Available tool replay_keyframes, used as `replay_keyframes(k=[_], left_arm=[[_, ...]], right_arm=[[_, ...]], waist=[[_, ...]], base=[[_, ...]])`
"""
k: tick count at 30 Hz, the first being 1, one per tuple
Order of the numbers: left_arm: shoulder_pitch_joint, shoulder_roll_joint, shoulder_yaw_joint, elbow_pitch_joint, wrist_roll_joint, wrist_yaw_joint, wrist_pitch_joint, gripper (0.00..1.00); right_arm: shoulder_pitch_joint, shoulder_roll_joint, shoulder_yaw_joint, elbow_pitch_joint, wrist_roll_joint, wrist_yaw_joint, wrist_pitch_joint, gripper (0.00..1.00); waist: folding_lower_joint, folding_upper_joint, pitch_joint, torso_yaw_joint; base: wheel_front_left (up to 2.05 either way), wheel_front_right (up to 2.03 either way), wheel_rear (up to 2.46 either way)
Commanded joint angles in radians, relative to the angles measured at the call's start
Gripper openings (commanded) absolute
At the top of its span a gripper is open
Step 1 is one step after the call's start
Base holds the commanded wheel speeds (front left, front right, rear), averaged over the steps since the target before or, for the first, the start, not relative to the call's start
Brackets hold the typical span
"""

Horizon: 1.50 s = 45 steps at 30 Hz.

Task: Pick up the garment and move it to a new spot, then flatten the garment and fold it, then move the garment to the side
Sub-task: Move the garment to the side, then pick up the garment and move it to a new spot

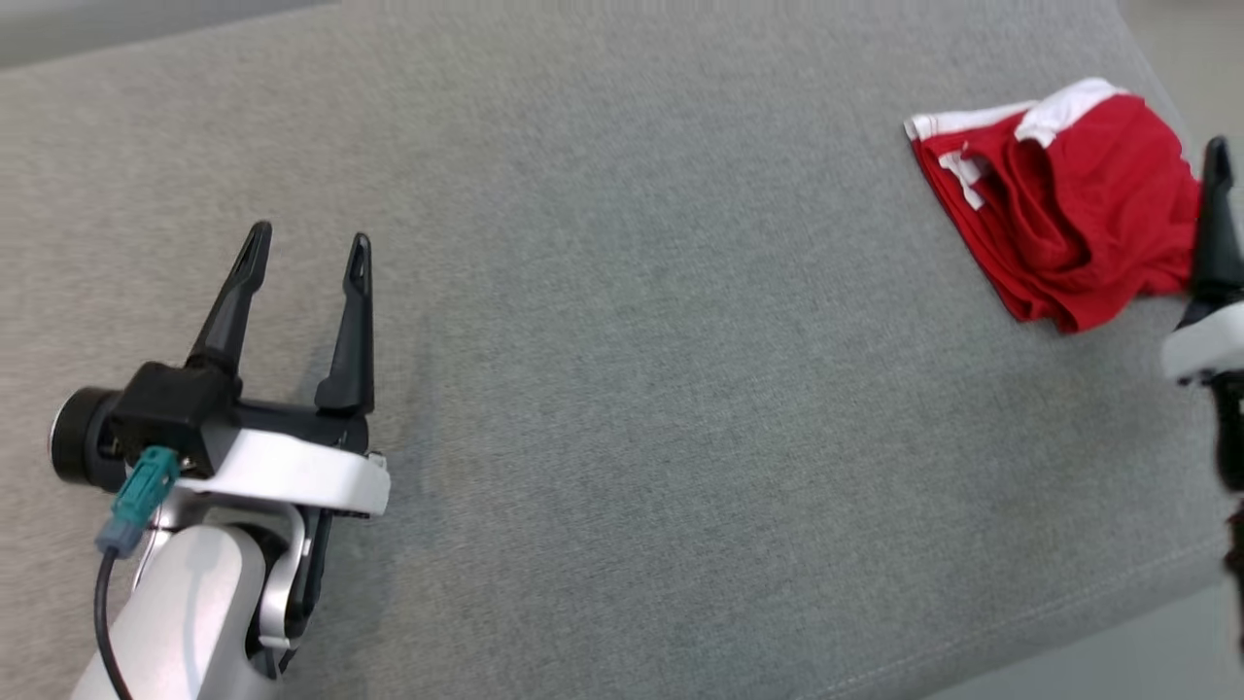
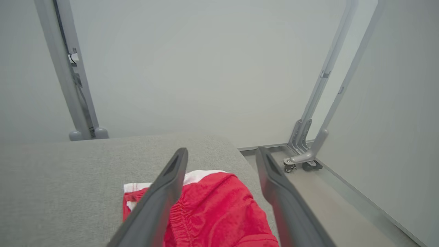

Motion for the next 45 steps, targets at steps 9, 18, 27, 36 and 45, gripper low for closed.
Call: replay_keyframes(k=[9,18,27,36,45], left_arm=[[0.095,-0.005,0.025,0.025,-0.032,0.023,-0.044,1.00],[0.186,-0.008,0.055,0.036,-0.050,0.055,-0.070,1.00],[0.258,0.005,0.074,0.030,-0.078,0.026,-0.088,1.00],[0.315,0.024,0.078,0.033,-0.091,0.018,-0.079,1.00],[0.332,0.033,0.074,0.032,-0.096,0.026,-0.066,1.00]], right_arm=[[0.224,0.159,0.015,-0.258,-0.037,0.000,0.033,1.00],[0.362,0.199,0.083,-0.419,-0.067,0.000,0.128,1.00],[0.458,0.204,0.092,-0.487,-0.091,0.000,0.185,1.00],[0.542,0.206,0.074,-0.554,-0.105,0.000,0.238,1.00],[0.597,0.207,0.057,-0.609,-0.083,0.000,0.255,1.00]], waist=[[0.0000,0.0000,-0.144,0.129],[0.0000,0.0000,-0.234,0.217],[0.0000,0.0000,-0.302,0.265],[0.0000,0.0000,-0.344,0.259],[0.0000,0.0000,-0.356,0.253]], base=[[0.00,0.00,0.00],[0.00,0.00,0.00],[0.00,0.00,0.00],[0.00,0.00,0.00],[0.00,0.00,0.00]])
